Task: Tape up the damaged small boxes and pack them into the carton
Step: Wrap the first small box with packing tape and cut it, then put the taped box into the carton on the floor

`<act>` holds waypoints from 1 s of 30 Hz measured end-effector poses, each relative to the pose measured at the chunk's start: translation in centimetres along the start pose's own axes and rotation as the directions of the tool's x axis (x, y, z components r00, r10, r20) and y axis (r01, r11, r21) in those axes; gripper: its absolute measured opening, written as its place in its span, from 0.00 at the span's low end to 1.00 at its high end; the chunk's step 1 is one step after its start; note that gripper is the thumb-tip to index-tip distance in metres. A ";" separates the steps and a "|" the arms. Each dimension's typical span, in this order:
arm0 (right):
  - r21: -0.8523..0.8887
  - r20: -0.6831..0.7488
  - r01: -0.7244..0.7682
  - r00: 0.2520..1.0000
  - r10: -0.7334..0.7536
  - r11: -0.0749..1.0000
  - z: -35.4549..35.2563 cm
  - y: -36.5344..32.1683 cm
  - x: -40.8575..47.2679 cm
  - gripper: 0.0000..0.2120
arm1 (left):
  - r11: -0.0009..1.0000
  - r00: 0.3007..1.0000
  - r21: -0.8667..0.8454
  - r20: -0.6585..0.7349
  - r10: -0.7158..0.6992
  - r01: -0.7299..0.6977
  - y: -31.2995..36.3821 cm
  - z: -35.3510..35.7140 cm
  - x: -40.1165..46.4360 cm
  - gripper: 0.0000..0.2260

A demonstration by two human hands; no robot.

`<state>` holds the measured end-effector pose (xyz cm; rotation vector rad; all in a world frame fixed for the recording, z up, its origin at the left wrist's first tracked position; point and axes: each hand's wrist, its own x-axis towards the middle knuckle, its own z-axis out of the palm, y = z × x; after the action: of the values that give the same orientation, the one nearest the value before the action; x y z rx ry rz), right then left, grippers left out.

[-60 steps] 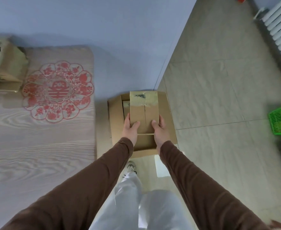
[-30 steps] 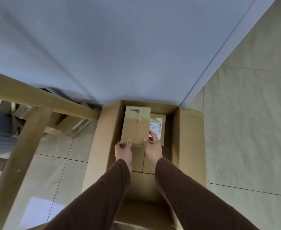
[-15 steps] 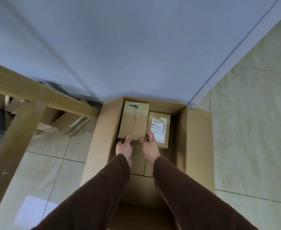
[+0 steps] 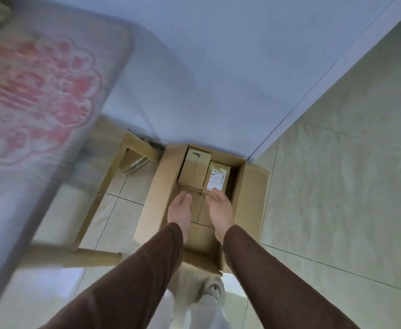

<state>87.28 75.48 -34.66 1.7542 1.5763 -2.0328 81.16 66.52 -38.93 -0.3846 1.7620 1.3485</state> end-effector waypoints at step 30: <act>-0.022 0.326 0.514 0.815 -0.480 0.858 40.3 -10.4 -50.9 0.06 | 0.841 0.874 -0.301 -0.342 0.344 -0.449 16.3 -59.1 -39.4 0.08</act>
<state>70.62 25.16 4.29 0.9741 2.1450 -2.2186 66.87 9.83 4.56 -0.4415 1.8773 2.0335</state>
